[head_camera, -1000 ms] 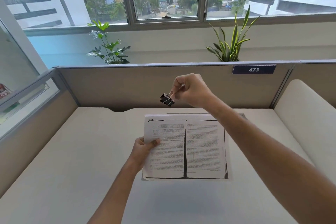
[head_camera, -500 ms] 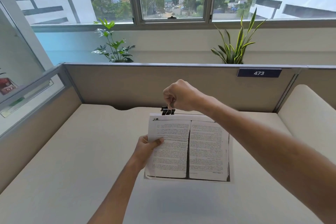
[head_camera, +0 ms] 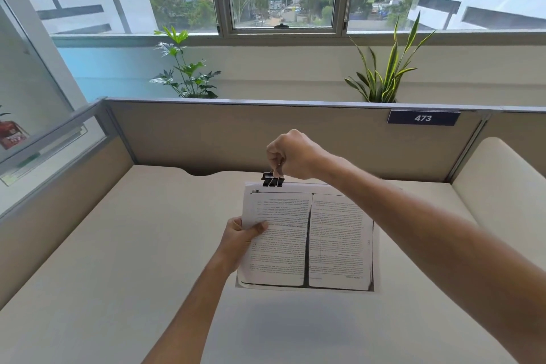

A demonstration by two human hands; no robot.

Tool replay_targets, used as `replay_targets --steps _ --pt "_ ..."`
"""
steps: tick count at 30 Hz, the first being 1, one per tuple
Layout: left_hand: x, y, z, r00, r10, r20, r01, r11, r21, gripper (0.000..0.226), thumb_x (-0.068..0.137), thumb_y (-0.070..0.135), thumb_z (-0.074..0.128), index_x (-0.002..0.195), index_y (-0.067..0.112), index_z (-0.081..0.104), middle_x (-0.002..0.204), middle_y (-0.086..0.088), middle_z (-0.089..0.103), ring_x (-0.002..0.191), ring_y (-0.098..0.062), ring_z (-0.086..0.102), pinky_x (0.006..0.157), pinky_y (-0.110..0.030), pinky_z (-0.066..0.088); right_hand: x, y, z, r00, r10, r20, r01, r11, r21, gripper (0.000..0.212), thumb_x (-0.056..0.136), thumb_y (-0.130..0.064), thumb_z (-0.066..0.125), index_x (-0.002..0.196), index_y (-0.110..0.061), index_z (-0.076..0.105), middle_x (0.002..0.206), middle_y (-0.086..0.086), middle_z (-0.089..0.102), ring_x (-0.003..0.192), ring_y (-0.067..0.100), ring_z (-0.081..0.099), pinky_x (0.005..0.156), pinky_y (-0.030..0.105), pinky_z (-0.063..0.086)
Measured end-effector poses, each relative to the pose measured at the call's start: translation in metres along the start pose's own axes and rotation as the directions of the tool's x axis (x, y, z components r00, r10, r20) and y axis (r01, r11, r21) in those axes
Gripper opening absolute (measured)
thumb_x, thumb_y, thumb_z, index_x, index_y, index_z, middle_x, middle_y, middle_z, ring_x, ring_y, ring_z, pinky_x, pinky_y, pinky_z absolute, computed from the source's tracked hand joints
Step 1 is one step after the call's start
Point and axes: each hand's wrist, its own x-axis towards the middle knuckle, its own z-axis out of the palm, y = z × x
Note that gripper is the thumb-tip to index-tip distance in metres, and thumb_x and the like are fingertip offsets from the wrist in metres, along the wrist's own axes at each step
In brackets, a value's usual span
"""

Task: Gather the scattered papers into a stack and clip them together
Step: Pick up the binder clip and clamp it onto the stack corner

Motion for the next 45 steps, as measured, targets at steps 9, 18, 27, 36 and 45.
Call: replay_targets --steps 9,18,27,36,45 --pt "0.001 -0.005 -0.001 1.0 0.015 0.026 -0.015 1.0 -0.011 0.021 0.077 0.015 0.075 0.098 0.009 0.076 0.104 -0.017 0.075 0.09 -0.038 0.073 0.069 -0.041 0.061 0.004 0.001 0.007 0.998 0.013 0.056 -0.015 0.999 0.038 0.04 0.065 0.012 0.06 0.052 -0.025 0.056 0.057 -0.01 0.067 0.062 0.002 0.065 0.064 0.028 0.058" --pt "0.004 0.002 0.001 0.998 0.041 0.046 -0.041 0.999 0.013 0.024 0.079 0.016 0.075 0.101 0.007 0.075 0.105 -0.017 0.075 0.093 -0.038 0.072 0.074 -0.044 0.06 0.009 -0.004 0.004 0.995 -0.005 0.102 0.002 1.0 0.021 0.031 0.068 0.01 0.064 0.06 -0.02 0.064 0.06 -0.012 0.067 0.071 0.009 0.068 0.067 0.041 0.06" --pt "0.005 0.002 0.001 0.998 0.04 0.047 -0.041 0.999 0.026 0.02 0.078 0.019 0.077 0.097 0.015 0.077 0.104 -0.014 0.076 0.092 -0.036 0.073 0.072 -0.039 0.06 0.011 -0.004 0.004 0.99 -0.017 0.139 0.007 0.997 0.072 0.034 0.07 0.01 0.063 0.059 -0.022 0.062 0.063 -0.008 0.071 0.072 0.007 0.07 0.067 0.046 0.061" --pt "0.002 -0.004 0.0 0.999 0.022 0.039 -0.023 0.999 0.027 0.015 0.084 0.01 0.071 0.099 0.01 0.076 0.103 -0.015 0.076 0.091 -0.036 0.073 0.073 -0.041 0.06 0.011 0.004 0.01 0.97 -0.018 0.242 -0.005 0.995 0.098 0.017 0.076 -0.013 0.079 0.09 -0.02 0.072 0.08 -0.013 0.067 0.073 -0.001 0.06 0.069 0.03 0.055" --pt "0.003 -0.008 0.0 0.999 -0.002 0.038 0.002 1.0 -0.003 0.028 0.077 0.016 0.076 0.103 0.005 0.074 0.106 -0.017 0.075 0.093 -0.039 0.072 0.075 -0.045 0.06 -0.011 0.036 0.011 0.979 0.077 0.187 -0.14 0.924 0.356 0.054 0.076 -0.041 0.08 0.125 -0.031 0.06 0.109 -0.014 0.07 0.089 0.002 0.07 0.073 0.012 0.051"
